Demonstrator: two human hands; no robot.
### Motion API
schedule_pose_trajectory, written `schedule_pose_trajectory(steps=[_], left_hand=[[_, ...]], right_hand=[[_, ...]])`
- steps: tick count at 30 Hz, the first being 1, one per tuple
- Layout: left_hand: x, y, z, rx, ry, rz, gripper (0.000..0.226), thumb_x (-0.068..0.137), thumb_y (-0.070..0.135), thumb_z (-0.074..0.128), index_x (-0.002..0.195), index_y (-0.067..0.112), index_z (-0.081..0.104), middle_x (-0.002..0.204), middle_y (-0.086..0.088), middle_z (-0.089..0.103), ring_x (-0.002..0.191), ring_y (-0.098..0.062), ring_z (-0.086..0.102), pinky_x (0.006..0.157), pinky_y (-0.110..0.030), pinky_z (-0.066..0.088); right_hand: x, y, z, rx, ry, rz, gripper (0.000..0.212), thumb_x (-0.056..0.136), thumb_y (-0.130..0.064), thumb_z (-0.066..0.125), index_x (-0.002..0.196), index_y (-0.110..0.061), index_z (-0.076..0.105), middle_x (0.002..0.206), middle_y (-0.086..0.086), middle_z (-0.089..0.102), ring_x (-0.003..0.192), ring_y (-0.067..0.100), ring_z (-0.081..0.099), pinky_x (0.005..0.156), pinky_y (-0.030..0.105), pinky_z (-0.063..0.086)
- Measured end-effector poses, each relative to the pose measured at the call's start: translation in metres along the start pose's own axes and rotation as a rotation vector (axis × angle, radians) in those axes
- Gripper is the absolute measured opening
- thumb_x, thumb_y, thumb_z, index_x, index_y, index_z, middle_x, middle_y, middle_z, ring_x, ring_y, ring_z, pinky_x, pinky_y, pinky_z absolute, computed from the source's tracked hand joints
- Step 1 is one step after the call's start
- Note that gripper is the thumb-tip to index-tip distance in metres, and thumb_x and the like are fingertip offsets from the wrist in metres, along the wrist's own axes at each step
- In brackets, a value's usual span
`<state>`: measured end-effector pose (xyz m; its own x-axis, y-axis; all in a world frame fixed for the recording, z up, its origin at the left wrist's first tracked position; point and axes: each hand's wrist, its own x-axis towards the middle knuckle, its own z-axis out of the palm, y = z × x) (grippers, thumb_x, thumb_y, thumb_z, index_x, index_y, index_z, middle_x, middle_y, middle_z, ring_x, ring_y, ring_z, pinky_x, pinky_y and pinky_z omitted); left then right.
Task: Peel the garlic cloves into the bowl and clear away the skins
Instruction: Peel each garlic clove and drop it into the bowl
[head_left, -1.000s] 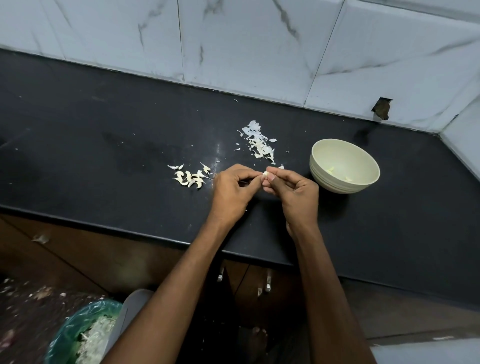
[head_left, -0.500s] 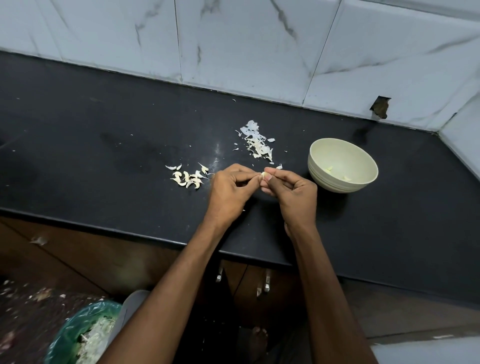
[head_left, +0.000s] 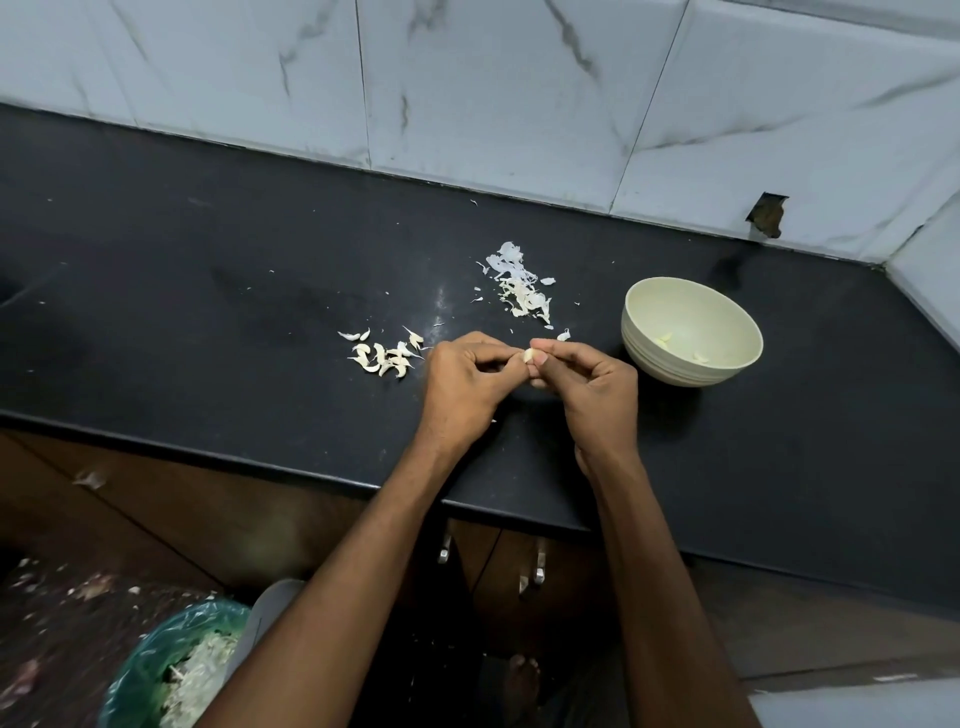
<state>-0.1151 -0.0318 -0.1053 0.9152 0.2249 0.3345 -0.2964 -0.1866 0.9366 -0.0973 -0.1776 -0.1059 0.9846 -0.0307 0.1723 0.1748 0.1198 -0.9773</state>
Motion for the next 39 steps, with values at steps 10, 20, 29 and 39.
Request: schedule_pose_trajectory(steps=[10,20,29,39], left_hand=[[0.003,0.007,-0.003,-0.334,-0.076,-0.23,0.015,0.092,-0.007,0.068,0.088,0.003,0.078,0.073,-0.004,0.076,0.058,-0.012,0.066,0.06,-0.021,0.055],[0.006,-0.001,-0.001,-0.406,-0.07,-0.269,0.015,0.096,0.002,0.069,0.101,-0.011,0.075,0.086,-0.023,0.075,0.074,-0.026,0.07,0.069,-0.03,0.06],[0.007,-0.004,-0.001,-0.374,-0.035,-0.258,0.011,0.091,-0.001,0.073,0.097,-0.01,0.077,0.079,-0.015,0.077,0.068,-0.017,0.07,0.067,-0.029,0.059],[0.008,-0.006,-0.001,-0.373,-0.011,-0.284,0.008,0.091,-0.004,0.071,0.093,-0.009,0.076,0.083,-0.025,0.075,0.072,-0.03,0.07,0.068,-0.031,0.059]], right_hand=[[0.001,-0.005,-0.001,0.051,-0.086,0.043,0.02,0.094,0.001,0.07,0.11,-0.009,0.078,0.093,0.008,0.078,0.085,0.017,0.068,0.083,0.028,0.06],[0.001,0.002,0.001,-0.074,-0.08,-0.051,0.031,0.092,-0.002,0.075,0.122,-0.012,0.077,0.111,0.015,0.076,0.095,0.022,0.072,0.093,0.041,0.06],[0.001,0.005,0.002,-0.168,-0.097,-0.144,0.032,0.093,0.003,0.072,0.125,-0.001,0.073,0.114,0.015,0.072,0.102,0.014,0.07,0.09,0.021,0.054],[0.004,0.011,0.003,-0.195,-0.129,-0.087,0.034,0.096,-0.005,0.07,0.125,-0.023,0.075,0.112,-0.006,0.073,0.116,0.029,0.069,0.103,0.049,0.056]])
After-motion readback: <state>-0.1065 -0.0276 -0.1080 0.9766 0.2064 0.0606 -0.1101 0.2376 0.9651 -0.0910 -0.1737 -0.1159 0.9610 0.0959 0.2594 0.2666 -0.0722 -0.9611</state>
